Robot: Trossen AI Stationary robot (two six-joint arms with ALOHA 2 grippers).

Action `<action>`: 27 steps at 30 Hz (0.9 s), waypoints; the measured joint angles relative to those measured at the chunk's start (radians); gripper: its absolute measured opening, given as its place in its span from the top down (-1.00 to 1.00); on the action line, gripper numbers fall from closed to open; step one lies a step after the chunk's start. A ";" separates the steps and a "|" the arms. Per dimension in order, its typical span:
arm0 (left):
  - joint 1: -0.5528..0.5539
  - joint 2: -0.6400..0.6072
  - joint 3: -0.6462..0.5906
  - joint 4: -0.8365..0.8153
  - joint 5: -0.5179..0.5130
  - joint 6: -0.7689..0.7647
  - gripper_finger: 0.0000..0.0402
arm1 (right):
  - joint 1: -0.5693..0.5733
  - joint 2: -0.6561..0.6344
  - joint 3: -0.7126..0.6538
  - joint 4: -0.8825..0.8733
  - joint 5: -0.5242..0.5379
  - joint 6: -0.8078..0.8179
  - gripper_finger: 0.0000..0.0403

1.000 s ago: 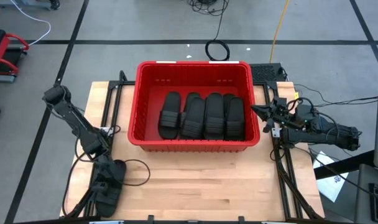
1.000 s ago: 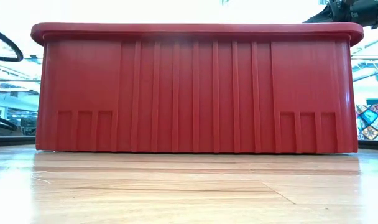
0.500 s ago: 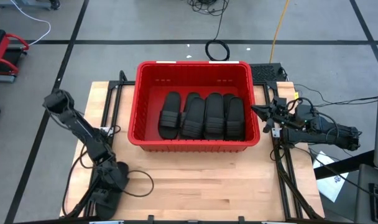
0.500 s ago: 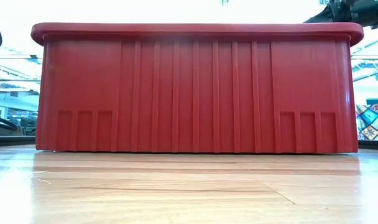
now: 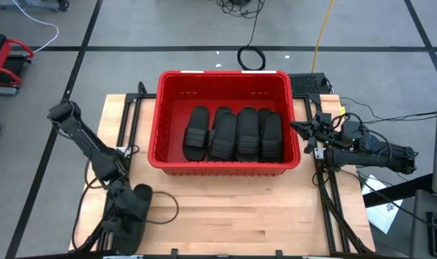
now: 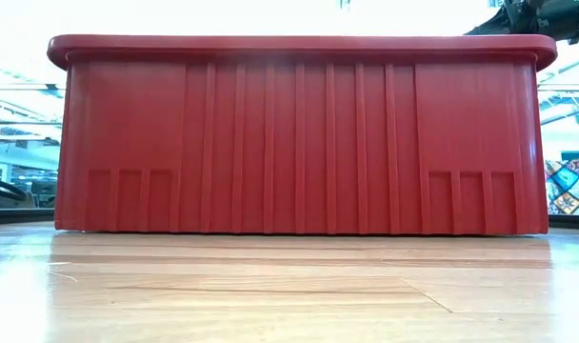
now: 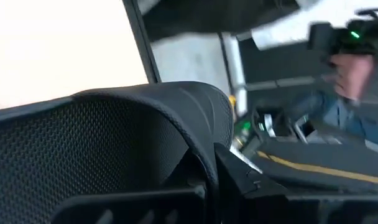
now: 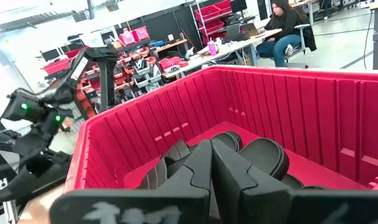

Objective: Pick and place slides into bin
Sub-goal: Put the black slide into the red bin

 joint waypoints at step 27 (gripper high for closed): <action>0.710 -0.294 0.748 -0.531 -0.468 0.896 0.99 | 0.000 0.000 0.000 0.003 -0.025 0.022 1.00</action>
